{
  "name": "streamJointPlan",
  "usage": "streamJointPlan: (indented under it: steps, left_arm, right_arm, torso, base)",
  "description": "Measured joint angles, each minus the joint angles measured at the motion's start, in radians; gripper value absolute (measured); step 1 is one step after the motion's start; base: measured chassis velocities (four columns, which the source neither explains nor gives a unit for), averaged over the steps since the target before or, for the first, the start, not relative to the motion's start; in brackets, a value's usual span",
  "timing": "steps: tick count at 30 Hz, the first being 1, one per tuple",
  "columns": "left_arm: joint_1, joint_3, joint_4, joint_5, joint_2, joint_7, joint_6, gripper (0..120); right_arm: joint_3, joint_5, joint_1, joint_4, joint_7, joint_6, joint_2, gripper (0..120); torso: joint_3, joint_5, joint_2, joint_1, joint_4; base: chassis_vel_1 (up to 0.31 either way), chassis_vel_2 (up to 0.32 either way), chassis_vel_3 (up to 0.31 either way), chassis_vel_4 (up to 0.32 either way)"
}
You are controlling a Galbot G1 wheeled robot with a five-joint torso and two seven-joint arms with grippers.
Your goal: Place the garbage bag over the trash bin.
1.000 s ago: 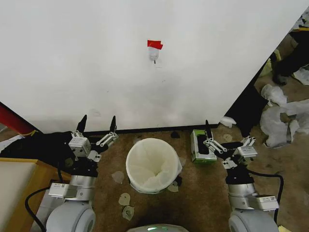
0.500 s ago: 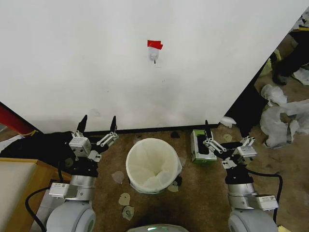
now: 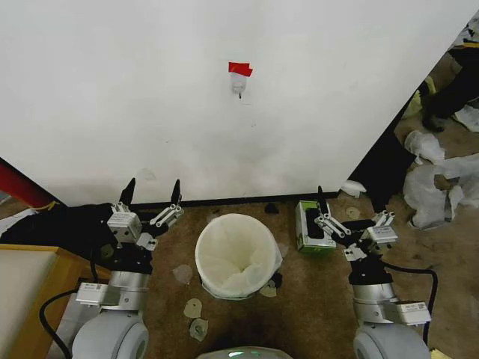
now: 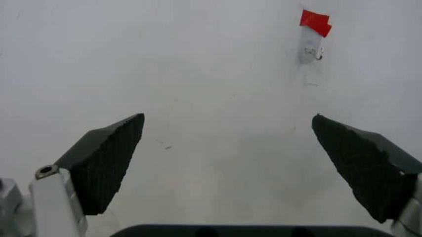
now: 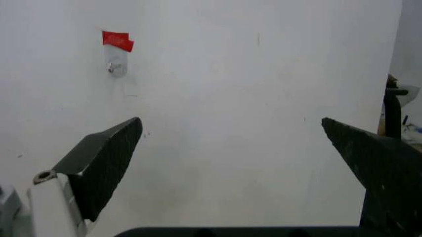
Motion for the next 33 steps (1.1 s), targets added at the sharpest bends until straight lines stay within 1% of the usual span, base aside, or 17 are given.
streamJointPlan:
  steps: [33]
  left_arm:
    - [0.0,0.0,0.0,0.0,0.0,0.0,0.001,100]
  right_arm:
    - [0.0,0.001,0.0,-0.001,0.0,0.0,0.0,100]
  torso:
    - [0.0,0.0,0.0,0.0,0.0]
  base:
    - [0.0,0.0,0.0,0.0]
